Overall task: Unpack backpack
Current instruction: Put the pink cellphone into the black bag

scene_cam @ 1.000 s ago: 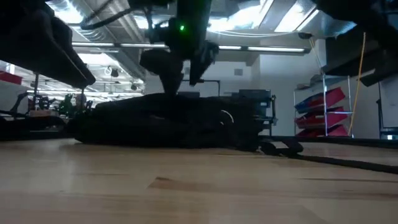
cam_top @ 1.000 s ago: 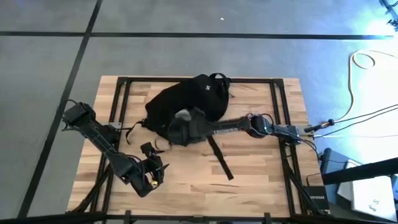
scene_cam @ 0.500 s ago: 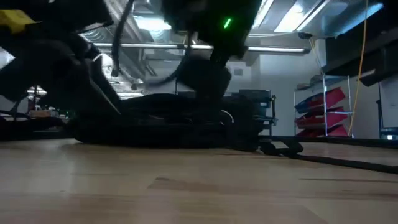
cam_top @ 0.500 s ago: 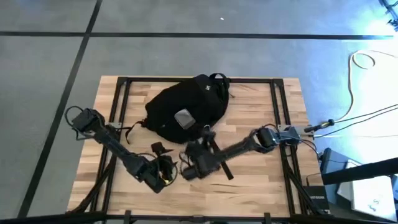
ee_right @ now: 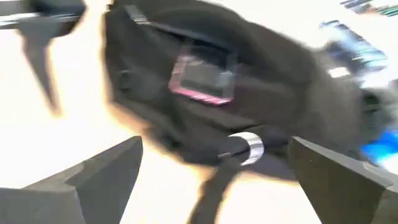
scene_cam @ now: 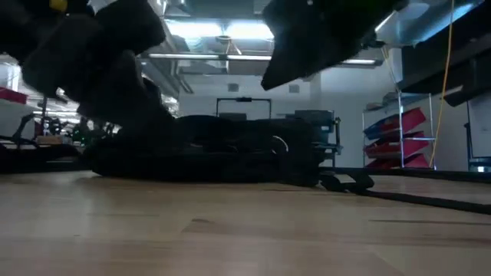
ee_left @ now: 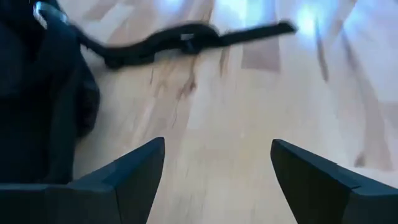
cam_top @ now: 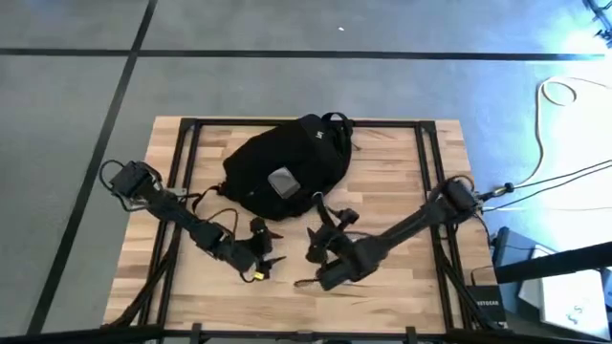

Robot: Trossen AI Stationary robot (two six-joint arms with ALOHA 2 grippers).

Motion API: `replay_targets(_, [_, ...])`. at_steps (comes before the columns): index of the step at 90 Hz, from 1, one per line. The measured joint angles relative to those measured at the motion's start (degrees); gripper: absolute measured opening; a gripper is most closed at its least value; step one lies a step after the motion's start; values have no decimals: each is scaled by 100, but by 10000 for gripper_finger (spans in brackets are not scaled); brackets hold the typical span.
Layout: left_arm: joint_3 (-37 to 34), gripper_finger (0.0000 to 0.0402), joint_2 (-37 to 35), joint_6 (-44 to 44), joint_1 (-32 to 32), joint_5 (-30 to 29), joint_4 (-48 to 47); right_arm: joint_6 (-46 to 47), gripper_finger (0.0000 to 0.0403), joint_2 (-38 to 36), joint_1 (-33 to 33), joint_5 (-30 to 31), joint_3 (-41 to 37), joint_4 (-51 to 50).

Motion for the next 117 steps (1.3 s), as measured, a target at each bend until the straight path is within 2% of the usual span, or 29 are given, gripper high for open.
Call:
replay_targets(9, [10,280,-212,243,3,11,36,-1070,382,-432,-80,-785,-886,2185])
replay_targets(16, [12,280,-329,464,-10,-158,-26,-1729,382,-628,-203,-1166,-1463,3657])
replay_targets(25, [9,280,-408,653,-28,-537,-201,-1942,382,-783,-414,-1479,-1903,4607])
replay_targets(31, [-48,280,-453,693,-25,-491,-99,-1971,382,-802,-543,-1832,-2027,4997])
replay_targets(46, [-882,280,-597,684,93,-45,1432,-2269,382,-802,-756,-2025,-2084,5369])
replay_targets(54, [-1367,280,-774,660,228,-51,2295,-2407,382,-802,-844,-1604,-2084,5432])
replay_targets(60, [-1620,280,-915,647,334,0,2601,-2403,382,-802,-926,-1368,-2081,5421])
replay_targets(87, [-1920,280,-1150,655,838,472,2534,-2380,382,-796,-1261,-1412,-2081,5130])
replay_targets(109, [-1924,280,-1152,659,969,506,2395,-2211,382,-796,-1348,-1348,-2081,5093])
replay_targets(117, [-1924,280,-1151,710,971,503,2290,-2201,382,-796,-1442,-1604,-2081,5090])
